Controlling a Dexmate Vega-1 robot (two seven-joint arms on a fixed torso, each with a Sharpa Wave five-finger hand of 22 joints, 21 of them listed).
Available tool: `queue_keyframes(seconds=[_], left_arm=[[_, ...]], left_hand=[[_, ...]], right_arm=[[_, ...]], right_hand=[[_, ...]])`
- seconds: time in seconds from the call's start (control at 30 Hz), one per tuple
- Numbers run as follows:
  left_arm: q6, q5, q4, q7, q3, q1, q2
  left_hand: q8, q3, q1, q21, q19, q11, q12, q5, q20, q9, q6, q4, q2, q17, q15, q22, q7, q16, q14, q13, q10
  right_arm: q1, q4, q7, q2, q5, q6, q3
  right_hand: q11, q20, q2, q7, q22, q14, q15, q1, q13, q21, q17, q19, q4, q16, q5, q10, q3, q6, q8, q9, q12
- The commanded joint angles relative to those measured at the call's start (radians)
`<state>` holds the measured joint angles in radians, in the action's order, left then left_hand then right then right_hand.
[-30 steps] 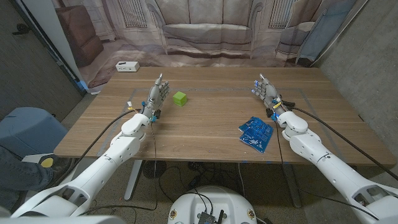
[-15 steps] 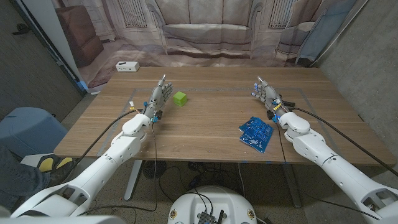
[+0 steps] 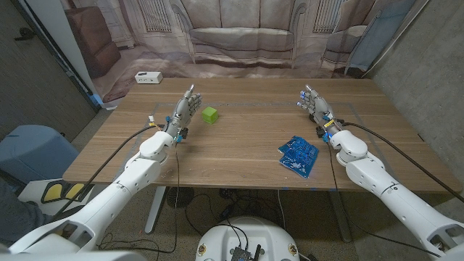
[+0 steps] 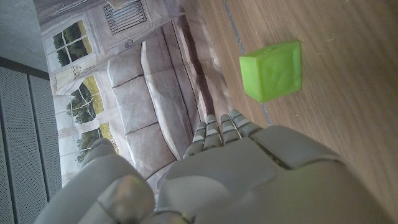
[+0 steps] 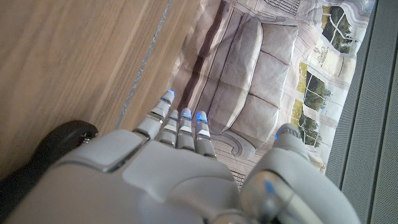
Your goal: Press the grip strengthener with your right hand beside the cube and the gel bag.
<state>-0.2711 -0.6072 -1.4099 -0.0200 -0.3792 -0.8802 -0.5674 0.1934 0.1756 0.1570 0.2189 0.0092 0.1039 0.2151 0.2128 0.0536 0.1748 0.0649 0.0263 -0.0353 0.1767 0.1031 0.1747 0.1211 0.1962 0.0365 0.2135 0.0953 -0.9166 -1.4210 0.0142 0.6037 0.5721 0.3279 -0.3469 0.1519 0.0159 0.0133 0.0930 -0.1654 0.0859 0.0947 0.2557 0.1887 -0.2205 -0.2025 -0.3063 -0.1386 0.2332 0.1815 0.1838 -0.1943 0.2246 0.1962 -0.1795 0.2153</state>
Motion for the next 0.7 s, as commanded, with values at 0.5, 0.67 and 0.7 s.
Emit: queue_keyframes(seconds=[0.5, 0.67, 0.7], left_arm=[[-0.013, 0.051, -0.115, 0.045, 0.032, -0.069, -0.075], [-0.031, 0.050, -0.114, 0.036, 0.033, -0.076, -0.073], [-0.033, 0.050, -0.114, 0.035, 0.033, -0.078, -0.074]], left_hand=[[0.009, 0.006, 0.016, 0.004, 0.024, 0.005, 0.011, 0.003, -0.006, 0.003, 0.018, -0.012, 0.007, 0.003, 0.004, 0.003, 0.005, 0.007, 0.026, -0.004, 0.022], [0.009, 0.007, 0.018, 0.003, 0.027, 0.005, 0.012, 0.003, -0.005, 0.003, 0.023, -0.013, 0.009, 0.003, 0.005, 0.003, 0.005, 0.008, 0.032, -0.006, 0.026], [0.009, 0.007, 0.018, 0.004, 0.029, 0.005, 0.012, 0.003, -0.005, 0.003, 0.024, -0.013, 0.009, 0.003, 0.004, 0.003, 0.005, 0.008, 0.034, -0.006, 0.026]], right_arm=[[-0.075, -0.058, 0.027, 0.069, -0.058, 0.097, 0.065], [-0.099, -0.092, 0.058, 0.094, -0.079, 0.084, 0.085], [-0.103, -0.098, 0.063, 0.100, -0.083, 0.079, 0.089]], right_hand=[[-0.006, 0.002, 0.000, -0.008, -0.006, 0.020, -0.001, 0.014, 0.003, 0.005, -0.004, -0.016, -0.001, 0.002, 0.000, 0.020, -0.007, 0.012, 0.003, -0.008, 0.004], [-0.007, 0.002, 0.001, -0.010, -0.006, 0.022, -0.004, 0.018, 0.003, 0.006, -0.003, -0.018, -0.003, 0.001, 0.000, 0.018, -0.009, -0.002, -0.003, -0.008, 0.001], [-0.008, 0.002, 0.001, -0.010, -0.006, 0.022, -0.004, 0.019, 0.003, 0.007, -0.003, -0.018, -0.003, 0.001, 0.000, 0.017, -0.009, -0.003, -0.004, -0.008, 0.001]])
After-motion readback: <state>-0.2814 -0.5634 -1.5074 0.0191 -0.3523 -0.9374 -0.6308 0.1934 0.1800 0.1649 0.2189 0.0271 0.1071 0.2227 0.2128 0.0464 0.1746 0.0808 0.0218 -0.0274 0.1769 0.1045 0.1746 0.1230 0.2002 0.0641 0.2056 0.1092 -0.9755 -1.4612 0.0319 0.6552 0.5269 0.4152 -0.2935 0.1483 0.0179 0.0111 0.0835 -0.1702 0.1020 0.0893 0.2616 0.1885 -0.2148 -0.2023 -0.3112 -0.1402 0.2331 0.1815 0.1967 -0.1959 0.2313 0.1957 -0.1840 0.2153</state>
